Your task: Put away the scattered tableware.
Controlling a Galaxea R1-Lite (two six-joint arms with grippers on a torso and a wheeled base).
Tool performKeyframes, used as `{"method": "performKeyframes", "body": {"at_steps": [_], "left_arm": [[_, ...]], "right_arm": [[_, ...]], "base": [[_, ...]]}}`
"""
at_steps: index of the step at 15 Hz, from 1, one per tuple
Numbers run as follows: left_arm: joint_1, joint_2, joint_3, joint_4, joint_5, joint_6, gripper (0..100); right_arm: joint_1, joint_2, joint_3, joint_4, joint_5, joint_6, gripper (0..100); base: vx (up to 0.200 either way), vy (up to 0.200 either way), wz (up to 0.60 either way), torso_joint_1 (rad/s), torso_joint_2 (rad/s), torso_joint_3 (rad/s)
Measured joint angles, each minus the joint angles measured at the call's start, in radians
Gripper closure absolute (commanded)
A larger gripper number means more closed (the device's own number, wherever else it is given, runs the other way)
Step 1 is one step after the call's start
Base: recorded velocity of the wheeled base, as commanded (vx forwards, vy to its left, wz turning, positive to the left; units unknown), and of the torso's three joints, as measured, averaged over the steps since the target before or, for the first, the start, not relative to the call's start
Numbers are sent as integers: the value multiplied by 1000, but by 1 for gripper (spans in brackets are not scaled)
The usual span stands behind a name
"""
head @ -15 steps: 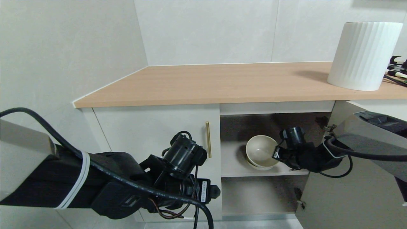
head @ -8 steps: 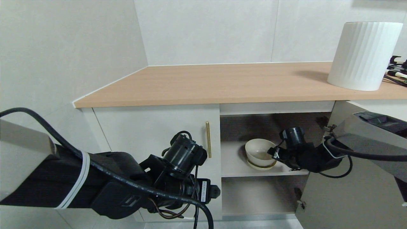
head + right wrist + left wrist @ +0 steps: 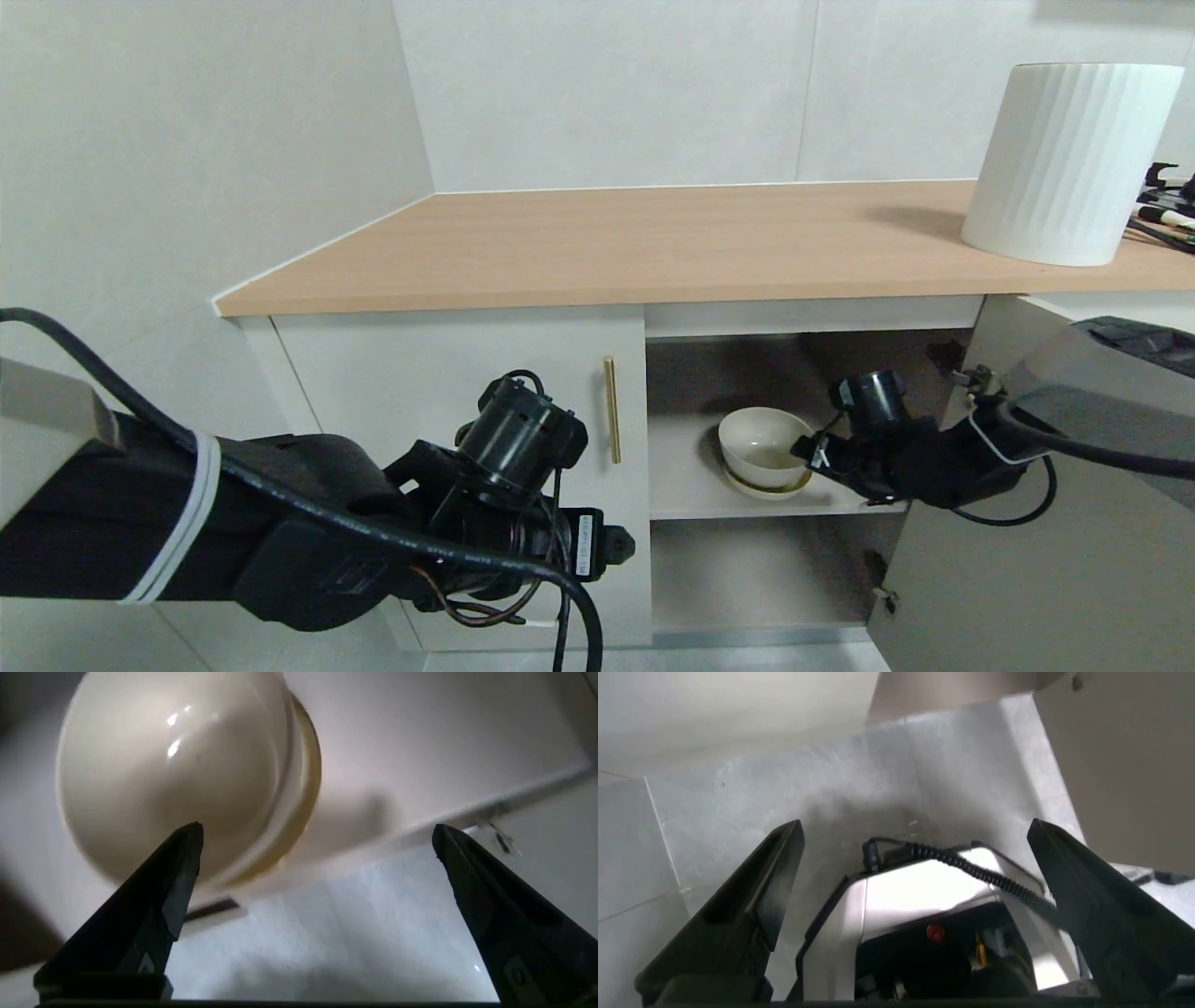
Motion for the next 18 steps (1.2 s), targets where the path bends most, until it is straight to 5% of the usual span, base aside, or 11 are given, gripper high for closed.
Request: {"method": "performKeyframes", "body": {"at_steps": [4, 10, 14, 18], "left_arm": [[65, -145, 1, 50, -5, 4, 0], [119, -498, 109, 140, -16, 13, 0], [135, -591, 158, 138, -12, 99, 0], [137, -601, 164, 138, -10, 100, 0]], "right_arm": [[33, -301, 186, 57, 109, -68, 0], [182, -826, 327, 486, 194, -143, 0], [215, -987, 391, 512, 175, -150, 0], [220, -1025, 437, 511, 175, -192, 0]], "base": [[0, 0, 0, 0, 0, 0], [0, 0, 0, 0, 0, 0], [0, 0, 0, 0, 0, 0], [0, 0, 0, 0, 0, 0]]}}
